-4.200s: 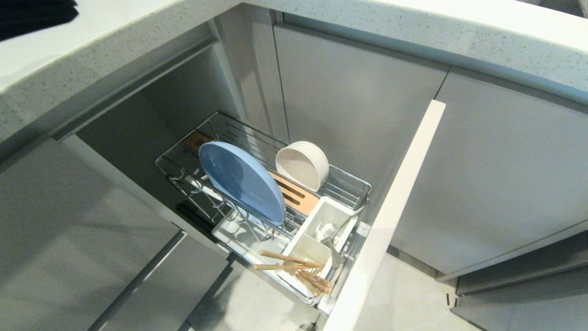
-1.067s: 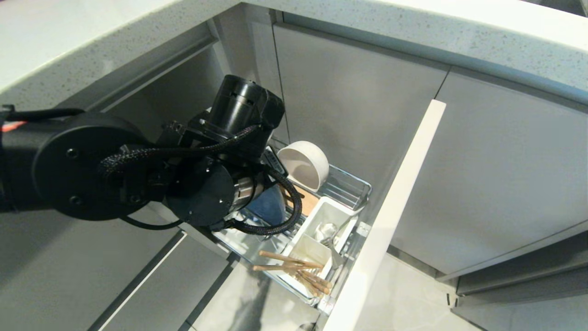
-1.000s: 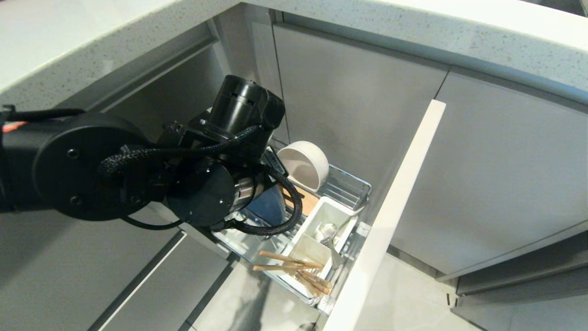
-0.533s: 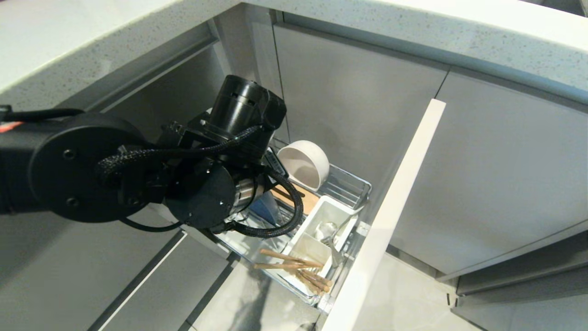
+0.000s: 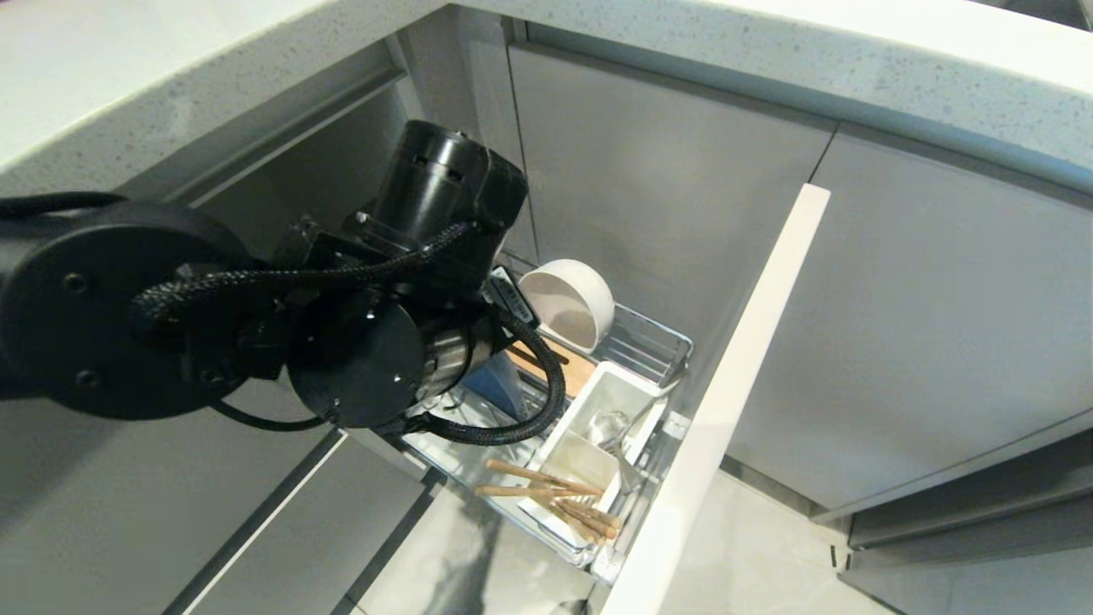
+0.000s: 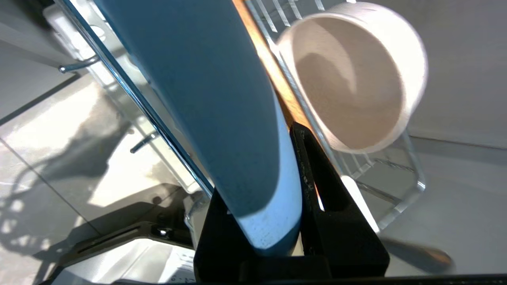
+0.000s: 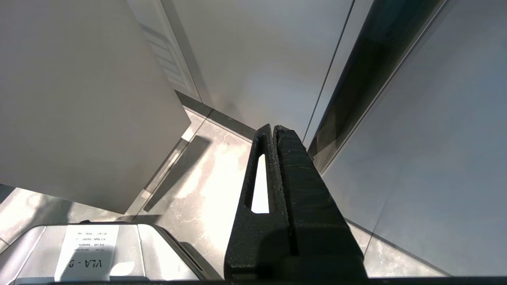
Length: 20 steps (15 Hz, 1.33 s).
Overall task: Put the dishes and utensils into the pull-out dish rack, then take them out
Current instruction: Take the plate out of the cupboard
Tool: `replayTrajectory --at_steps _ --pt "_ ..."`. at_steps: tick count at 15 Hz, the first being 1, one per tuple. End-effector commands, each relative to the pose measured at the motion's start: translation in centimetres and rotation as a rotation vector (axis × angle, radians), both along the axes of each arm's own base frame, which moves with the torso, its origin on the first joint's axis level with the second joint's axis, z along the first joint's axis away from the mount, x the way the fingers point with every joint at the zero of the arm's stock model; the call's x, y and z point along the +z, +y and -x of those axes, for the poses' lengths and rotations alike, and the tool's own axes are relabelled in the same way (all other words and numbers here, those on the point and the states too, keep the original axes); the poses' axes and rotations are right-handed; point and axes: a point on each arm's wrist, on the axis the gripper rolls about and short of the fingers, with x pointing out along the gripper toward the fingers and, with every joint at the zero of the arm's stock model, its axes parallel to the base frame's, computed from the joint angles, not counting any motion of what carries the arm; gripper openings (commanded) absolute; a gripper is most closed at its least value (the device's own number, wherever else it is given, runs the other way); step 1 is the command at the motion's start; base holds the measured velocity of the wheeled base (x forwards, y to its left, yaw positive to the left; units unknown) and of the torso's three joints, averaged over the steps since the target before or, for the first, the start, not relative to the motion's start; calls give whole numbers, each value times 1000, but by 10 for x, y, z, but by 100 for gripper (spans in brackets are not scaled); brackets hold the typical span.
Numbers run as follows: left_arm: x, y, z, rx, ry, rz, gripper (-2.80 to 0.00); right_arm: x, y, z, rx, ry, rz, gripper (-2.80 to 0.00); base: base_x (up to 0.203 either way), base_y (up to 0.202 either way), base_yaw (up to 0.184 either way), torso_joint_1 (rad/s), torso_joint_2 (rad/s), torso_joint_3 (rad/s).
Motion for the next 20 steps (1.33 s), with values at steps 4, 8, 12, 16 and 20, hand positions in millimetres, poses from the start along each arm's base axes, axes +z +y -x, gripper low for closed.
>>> replayTrajectory --at_steps 4,8,12,16,20 --pt "36 13 37 -13 -104 72 -280 0 0 0 0 -3 0 -280 0 0 0 0 0 0" --pt "58 24 66 -97 -154 102 -280 0 0 0 0 -3 0 -280 0 0 0 0 0 0" --pt "82 52 95 -197 -228 97 -280 0 0 0 0 -2 -1 -280 0 0 0 0 0 0" --pt "102 84 119 -327 -335 101 -280 0 0 0 0 -3 -1 -280 0 0 0 0 0 0" --pt "103 124 140 -531 -484 27 -280 0 0 0 0 -2 -1 -280 0 0 0 0 0 0"
